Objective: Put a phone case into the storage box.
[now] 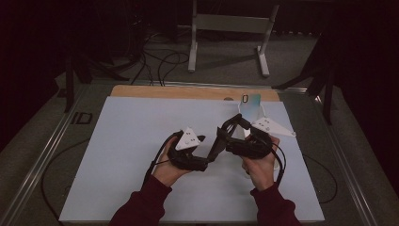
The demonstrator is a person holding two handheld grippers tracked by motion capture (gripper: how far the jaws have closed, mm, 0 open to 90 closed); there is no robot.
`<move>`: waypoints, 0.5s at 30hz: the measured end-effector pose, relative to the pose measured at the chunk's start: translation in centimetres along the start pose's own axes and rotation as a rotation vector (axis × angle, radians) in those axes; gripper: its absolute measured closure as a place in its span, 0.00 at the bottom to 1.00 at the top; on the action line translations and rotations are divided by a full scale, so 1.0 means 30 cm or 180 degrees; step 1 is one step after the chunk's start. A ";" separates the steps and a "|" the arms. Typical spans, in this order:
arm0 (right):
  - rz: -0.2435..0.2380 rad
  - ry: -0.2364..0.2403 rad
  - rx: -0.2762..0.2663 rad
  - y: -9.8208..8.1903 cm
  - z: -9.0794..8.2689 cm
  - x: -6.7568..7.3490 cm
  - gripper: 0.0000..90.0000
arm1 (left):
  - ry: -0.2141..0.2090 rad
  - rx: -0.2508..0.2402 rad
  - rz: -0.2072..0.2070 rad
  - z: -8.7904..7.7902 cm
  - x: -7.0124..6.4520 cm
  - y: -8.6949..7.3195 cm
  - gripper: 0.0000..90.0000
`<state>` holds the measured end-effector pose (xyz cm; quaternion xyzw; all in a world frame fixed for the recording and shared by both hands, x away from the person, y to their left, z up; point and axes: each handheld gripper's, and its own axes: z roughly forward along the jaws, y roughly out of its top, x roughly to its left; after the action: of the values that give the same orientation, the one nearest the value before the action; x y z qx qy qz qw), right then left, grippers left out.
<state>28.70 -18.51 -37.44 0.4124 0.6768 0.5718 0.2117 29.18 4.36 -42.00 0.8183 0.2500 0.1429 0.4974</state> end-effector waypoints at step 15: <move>-0.0103 -0.0159 -0.0049 0.025 0.016 -0.031 0.16 | 0.0455 -0.0017 -0.0160 -0.076 0.068 -0.040 0.00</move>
<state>29.83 -18.95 -37.04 0.4139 0.6735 0.5630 0.2409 29.47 7.63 -42.03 0.7982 0.3050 0.1892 0.4838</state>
